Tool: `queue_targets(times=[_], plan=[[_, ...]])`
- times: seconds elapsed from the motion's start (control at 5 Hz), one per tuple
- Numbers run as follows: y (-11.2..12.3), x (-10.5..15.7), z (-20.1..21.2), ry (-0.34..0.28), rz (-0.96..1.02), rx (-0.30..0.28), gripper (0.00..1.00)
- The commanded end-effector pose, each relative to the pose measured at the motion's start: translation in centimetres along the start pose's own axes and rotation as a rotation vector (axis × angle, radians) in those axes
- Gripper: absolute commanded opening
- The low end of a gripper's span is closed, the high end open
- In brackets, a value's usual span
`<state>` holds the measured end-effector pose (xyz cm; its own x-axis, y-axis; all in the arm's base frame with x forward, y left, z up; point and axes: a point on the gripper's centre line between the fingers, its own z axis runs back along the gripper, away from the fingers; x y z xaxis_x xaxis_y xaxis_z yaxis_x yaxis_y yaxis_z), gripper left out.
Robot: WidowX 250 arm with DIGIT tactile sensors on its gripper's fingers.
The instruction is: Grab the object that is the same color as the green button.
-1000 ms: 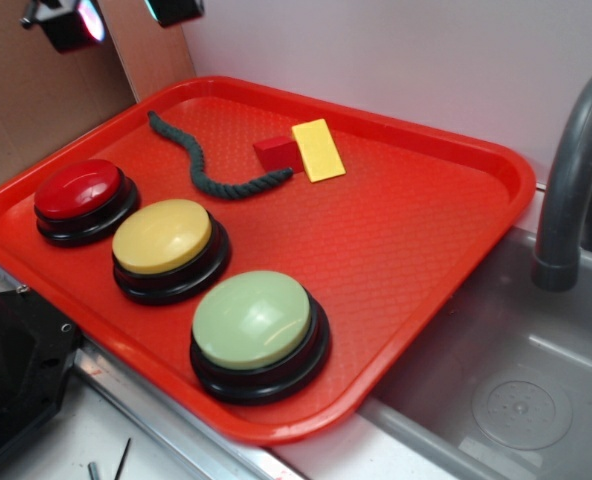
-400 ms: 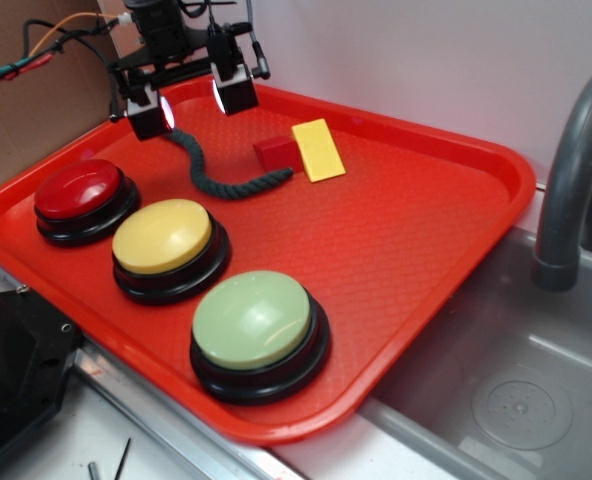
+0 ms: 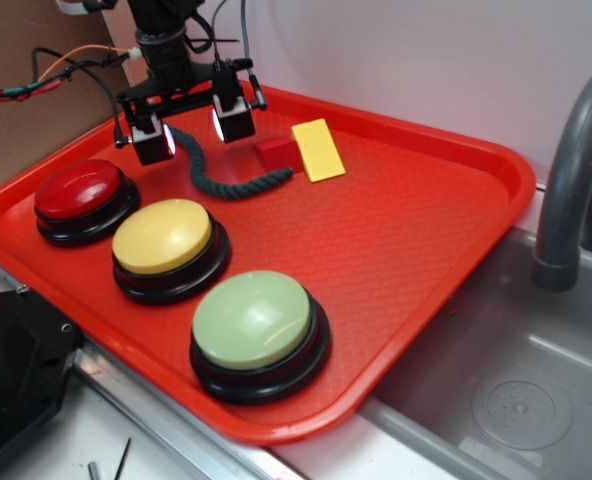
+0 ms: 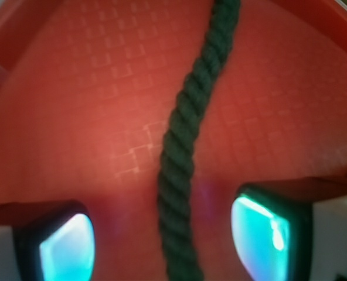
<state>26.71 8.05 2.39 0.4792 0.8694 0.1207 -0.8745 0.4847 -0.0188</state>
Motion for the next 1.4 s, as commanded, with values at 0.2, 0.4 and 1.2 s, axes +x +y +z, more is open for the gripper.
queue_targets(times=[0.2, 0.4, 1.2], plan=[[0.7, 1.0, -0.5, -0.049, 0.032, 0.007, 0.0], [0.7, 1.1, -0.6, -0.047, 0.027, 0.005, 0.0], [-4.1, -1.6, 10.2, 0.05, -0.522, -0.124, 0.0]])
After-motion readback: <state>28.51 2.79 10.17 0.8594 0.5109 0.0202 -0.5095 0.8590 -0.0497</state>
